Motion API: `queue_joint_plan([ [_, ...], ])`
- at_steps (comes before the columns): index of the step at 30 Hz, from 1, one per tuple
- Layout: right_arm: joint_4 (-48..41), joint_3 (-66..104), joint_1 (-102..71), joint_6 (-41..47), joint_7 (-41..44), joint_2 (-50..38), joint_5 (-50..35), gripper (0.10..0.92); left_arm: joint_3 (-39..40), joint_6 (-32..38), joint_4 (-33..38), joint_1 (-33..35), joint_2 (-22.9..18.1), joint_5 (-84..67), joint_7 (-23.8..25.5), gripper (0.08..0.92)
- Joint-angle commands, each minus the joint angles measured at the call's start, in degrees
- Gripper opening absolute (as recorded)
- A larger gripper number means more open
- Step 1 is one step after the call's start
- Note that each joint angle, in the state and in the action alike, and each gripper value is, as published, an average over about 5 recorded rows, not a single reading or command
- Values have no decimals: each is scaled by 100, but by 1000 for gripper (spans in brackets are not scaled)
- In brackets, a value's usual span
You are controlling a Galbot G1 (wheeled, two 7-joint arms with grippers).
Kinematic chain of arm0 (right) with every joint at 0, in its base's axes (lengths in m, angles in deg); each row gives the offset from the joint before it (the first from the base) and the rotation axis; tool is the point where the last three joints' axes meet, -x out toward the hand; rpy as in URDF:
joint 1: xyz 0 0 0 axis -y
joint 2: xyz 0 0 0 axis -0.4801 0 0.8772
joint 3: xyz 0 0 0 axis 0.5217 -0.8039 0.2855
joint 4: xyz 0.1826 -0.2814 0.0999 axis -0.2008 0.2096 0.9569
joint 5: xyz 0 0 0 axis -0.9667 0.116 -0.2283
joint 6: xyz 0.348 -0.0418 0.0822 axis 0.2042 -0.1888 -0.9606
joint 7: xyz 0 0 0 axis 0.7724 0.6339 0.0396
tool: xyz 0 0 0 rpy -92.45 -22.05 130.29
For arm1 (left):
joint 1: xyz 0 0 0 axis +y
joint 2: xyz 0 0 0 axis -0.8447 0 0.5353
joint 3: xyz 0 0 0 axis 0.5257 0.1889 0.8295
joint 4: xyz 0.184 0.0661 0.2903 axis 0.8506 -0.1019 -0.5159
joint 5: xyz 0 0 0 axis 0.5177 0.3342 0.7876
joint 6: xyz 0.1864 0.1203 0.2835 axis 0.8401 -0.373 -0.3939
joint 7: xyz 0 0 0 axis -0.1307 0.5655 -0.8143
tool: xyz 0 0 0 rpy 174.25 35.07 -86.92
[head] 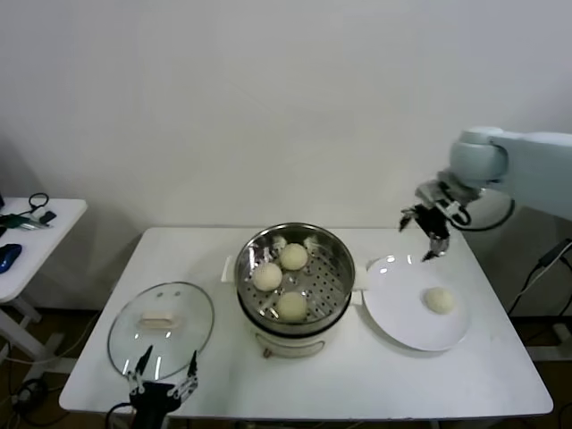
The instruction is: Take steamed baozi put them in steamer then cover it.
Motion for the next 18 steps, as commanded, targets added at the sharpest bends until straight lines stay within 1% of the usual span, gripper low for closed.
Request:
queue_joint_plan([
  [1, -858, 1595, -2384, 622, -20, -1041, 733, 823, -8, -7, -35, -8, -24, 16, 18, 823],
  [7, -1538, 2640, -3463, 455, -50, -707, 1085, 823, 28, -8, -70, 9, -97, 104, 13, 823],
  [11, -1887, 3004, -3846, 334, -34, -497, 1196, 823, 34, -1, -92, 44, -112, 131, -3, 823],
  [18, -2124, 3359, -4151, 304, -159, -274, 1267, 823, 52, 14, -111, 107, -124, 174, -39, 823],
])
